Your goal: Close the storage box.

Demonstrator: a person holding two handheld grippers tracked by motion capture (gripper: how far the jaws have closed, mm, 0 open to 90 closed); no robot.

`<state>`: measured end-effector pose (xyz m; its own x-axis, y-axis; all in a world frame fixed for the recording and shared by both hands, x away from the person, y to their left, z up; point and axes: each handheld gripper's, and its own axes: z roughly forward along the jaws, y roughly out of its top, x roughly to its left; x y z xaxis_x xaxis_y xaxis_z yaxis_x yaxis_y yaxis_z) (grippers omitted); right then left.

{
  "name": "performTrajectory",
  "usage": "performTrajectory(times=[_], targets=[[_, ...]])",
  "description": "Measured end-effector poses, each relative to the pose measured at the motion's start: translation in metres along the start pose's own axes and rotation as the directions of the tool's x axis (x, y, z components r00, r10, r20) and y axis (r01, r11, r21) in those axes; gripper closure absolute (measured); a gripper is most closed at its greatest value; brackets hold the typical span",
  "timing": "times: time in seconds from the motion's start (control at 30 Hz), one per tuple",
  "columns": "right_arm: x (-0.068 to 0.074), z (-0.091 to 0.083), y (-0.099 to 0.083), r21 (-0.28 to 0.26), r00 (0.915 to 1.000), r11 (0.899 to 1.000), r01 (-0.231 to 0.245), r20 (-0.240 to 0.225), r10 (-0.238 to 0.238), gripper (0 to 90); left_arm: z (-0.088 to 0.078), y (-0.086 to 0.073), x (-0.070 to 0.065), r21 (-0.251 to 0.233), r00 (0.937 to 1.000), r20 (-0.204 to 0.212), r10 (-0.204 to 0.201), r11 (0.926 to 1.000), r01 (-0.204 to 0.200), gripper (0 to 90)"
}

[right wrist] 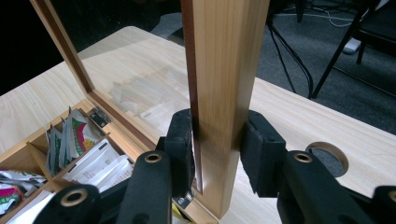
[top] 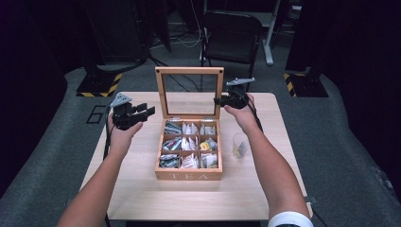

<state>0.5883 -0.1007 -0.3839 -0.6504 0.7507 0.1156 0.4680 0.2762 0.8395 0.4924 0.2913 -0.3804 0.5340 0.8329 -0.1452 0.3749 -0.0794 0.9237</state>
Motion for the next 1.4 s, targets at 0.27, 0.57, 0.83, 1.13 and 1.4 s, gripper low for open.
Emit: performTrajectory(times=[0.27, 0.57, 0.83, 1.13, 1.4], targets=[[0.006, -0.010, -0.005, -0.017, 0.9994, 1.000, 0.012, -0.032, -0.013, 62.8, 0.004, 0.004, -0.004, -0.007, 1.0000, 0.004, 0.004, 1.0000, -0.004, 53.5], [0.012, -0.022, -0.008, -0.047, 0.9983, 0.999, 0.028, -0.051, -0.030, 61.8, 0.004, 0.013, -0.011, -0.019, 0.9996, 0.015, 0.022, 0.9996, -0.022, 53.4], [0.020, -0.031, -0.010, -0.068, 0.9970, 0.997, 0.044, -0.060, -0.048, 59.2, 0.003, 0.016, -0.015, -0.029, 0.9993, 0.021, 0.030, 0.9992, -0.029, 53.4], [0.026, -0.040, -0.016, -0.093, 0.9949, 0.994, 0.057, -0.078, -0.064, 57.7, 0.004, 0.020, -0.022, -0.031, 0.9980, 0.038, 0.050, 0.9983, -0.049, 54.6], [0.030, -0.044, -0.022, -0.098, 0.9929, 0.992, 0.081, -0.079, -0.089, 56.6, 0.002, 0.022, -0.030, -0.023, 0.9954, 0.037, 0.088, 0.9959, -0.087, 56.2]])
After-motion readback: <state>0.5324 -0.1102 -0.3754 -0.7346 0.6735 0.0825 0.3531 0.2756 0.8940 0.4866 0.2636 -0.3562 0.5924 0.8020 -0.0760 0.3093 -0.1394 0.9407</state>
